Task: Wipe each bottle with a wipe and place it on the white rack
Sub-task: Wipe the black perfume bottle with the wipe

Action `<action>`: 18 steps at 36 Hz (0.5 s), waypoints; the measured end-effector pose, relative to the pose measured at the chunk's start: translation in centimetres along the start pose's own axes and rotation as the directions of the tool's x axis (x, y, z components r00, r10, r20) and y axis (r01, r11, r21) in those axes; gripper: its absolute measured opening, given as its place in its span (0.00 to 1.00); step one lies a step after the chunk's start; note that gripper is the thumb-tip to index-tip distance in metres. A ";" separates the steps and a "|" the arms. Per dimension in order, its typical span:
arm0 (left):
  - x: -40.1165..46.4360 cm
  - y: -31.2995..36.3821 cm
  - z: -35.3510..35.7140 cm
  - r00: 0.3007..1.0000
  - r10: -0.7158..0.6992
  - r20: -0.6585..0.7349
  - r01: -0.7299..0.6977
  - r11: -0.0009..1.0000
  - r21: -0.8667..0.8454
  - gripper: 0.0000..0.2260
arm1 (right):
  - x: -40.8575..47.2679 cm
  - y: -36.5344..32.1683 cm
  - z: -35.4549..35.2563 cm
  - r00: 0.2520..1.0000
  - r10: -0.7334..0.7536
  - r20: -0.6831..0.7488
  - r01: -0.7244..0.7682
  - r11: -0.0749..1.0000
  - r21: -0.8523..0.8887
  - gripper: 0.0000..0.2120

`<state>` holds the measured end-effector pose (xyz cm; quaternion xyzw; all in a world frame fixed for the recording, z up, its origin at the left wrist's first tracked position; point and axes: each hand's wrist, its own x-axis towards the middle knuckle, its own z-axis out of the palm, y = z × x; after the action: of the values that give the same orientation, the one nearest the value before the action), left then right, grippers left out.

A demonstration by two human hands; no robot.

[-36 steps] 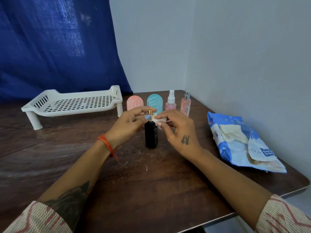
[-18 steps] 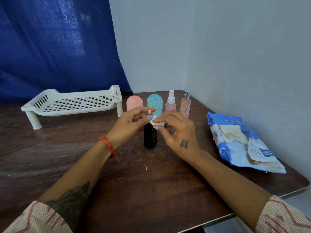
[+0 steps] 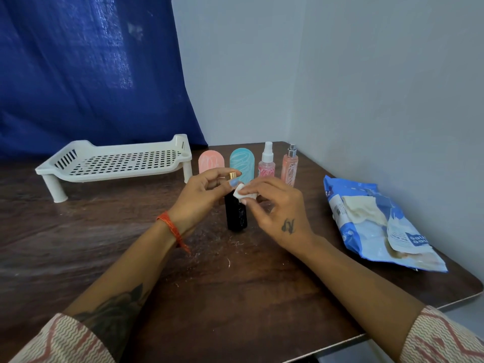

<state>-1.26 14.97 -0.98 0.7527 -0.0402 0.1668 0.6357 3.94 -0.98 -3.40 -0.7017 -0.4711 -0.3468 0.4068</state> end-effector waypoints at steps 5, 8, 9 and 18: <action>0.0 0.1 0.1 1.000 -0.001 0.003 0.001 1.000 0.008 0.09 | 0.0 0.1 0.1 1.000 0.027 -0.006 -0.028 0.999 -0.029 0.08; -0.1 0.3 0.2 1.000 0.005 0.015 -0.006 1.000 0.024 0.08 | 0.2 -0.1 0.0 1.000 -0.018 -0.013 0.017 0.999 -0.038 0.08; -0.1 0.3 0.1 1.000 0.009 0.015 -0.010 0.999 0.035 0.08 | 0.1 -0.1 0.0 0.999 -0.033 -0.009 0.033 0.999 -0.031 0.07; -0.1 0.4 0.0 1.000 0.008 0.012 -0.009 0.998 0.066 0.08 | 0.0 0.0 -0.1 0.999 0.033 0.010 -0.033 0.999 -0.018 0.06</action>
<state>-1.43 14.85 -0.65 0.7741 -0.0416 0.1663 0.6095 3.88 -1.10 -3.35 -0.7148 -0.4584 -0.3407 0.4036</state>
